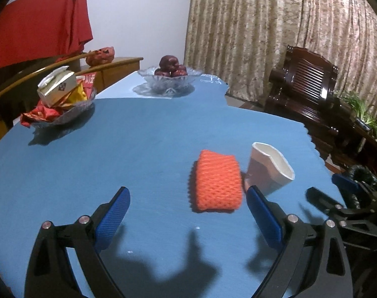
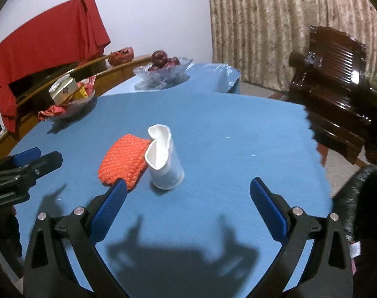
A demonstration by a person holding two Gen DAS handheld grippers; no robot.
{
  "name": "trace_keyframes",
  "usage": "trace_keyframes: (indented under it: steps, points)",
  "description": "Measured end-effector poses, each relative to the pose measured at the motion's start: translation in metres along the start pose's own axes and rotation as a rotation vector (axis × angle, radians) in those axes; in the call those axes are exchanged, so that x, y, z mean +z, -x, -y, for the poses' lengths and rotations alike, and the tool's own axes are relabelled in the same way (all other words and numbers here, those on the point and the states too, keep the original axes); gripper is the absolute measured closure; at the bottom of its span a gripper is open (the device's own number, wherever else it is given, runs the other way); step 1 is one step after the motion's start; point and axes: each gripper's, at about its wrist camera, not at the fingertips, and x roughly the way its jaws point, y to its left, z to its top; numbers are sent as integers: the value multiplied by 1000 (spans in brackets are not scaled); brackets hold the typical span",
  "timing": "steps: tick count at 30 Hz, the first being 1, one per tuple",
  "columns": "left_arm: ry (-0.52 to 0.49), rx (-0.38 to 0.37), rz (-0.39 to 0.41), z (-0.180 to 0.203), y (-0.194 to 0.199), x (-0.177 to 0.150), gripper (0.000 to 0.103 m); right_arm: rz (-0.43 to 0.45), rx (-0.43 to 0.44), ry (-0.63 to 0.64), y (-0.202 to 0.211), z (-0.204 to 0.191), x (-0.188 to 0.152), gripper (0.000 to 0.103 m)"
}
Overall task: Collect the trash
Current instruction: 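Move both tools back to the white paper cup and orange mesh, then grasp the white paper cup by its rim with the right tool, then grasp the orange foam mesh sleeve with the left tool while the right tool holds the cup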
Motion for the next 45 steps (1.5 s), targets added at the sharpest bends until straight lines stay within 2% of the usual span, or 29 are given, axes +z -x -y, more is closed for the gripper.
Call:
trace_keyframes:
  steps: [6,12,15,19,23,32,39,41,43,44,45]
  points:
    - [13,12,-10,-13,-14,1,11,-32,24,27,-36,-15,5,10]
    - [27,9,-23,-20,-28,1,11,-50,36,36,-57,-23,10,25]
    - [27,6,-26,-21,-33,1,11,-66,55,39,-65,-24,12,42]
    - [31,-1,-28,-21,-37,2,11,-72,81,61,-68,-26,14,74]
    - [27,-18,-37,-16,-45,3,11,-69,97,57,-62,-18,15,85]
    - [-2,-81,-94,19,-76,2,11,-43,49,11,-41,17,14,86]
    - [-23,-69,-157,36,-104,-1,11,-36,49,-13,-36,34,10,86]
    - [-18,-76,-183,37,-111,-3,18,-35,51,-15,-36,36,10,86]
    - [-16,-89,-219,39,-118,-5,36,-39,52,-17,-36,36,9,86]
    - [-18,-85,-223,39,-120,-5,37,-40,53,-19,-36,37,9,86]
    - [-17,-94,-219,39,-119,-4,42,-41,54,-21,-36,36,9,86]
